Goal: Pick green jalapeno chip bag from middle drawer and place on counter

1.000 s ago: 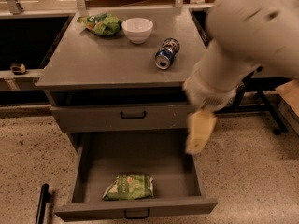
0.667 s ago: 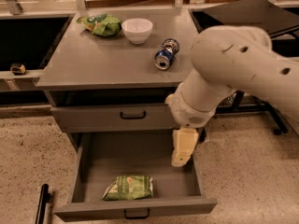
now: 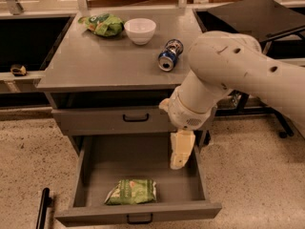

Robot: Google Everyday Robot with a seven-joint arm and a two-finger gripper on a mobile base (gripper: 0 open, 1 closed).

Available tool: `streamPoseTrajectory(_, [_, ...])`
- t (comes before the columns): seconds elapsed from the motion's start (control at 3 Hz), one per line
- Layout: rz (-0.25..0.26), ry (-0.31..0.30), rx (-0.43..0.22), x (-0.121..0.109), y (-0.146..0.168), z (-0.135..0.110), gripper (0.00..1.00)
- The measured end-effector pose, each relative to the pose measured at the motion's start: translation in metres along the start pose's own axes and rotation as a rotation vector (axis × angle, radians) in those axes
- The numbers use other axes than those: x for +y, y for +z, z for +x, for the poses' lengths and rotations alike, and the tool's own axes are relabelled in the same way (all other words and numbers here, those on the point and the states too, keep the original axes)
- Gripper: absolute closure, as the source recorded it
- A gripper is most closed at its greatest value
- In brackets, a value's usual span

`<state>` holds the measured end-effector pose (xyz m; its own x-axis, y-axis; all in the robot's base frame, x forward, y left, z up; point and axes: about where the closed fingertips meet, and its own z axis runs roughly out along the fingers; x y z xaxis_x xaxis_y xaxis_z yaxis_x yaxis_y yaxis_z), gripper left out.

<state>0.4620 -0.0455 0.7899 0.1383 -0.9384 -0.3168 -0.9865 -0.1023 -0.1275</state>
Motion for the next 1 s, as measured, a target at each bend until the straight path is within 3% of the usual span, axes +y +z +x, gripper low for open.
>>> streamPoseTrajectory(0.33, [-0.133, -0.041, -0.143, 0.027, 0.080, 0.002, 0.00])
streamPoseTrajectory(0.67, [-0.175, -0.133, -0.245, 0.059, 0.168, -0.003, 0.00])
streamPoseTrajectory(1.0, [-0.106, -0.245, -0.328, 0.048, 0.193, -0.010, 0.00])
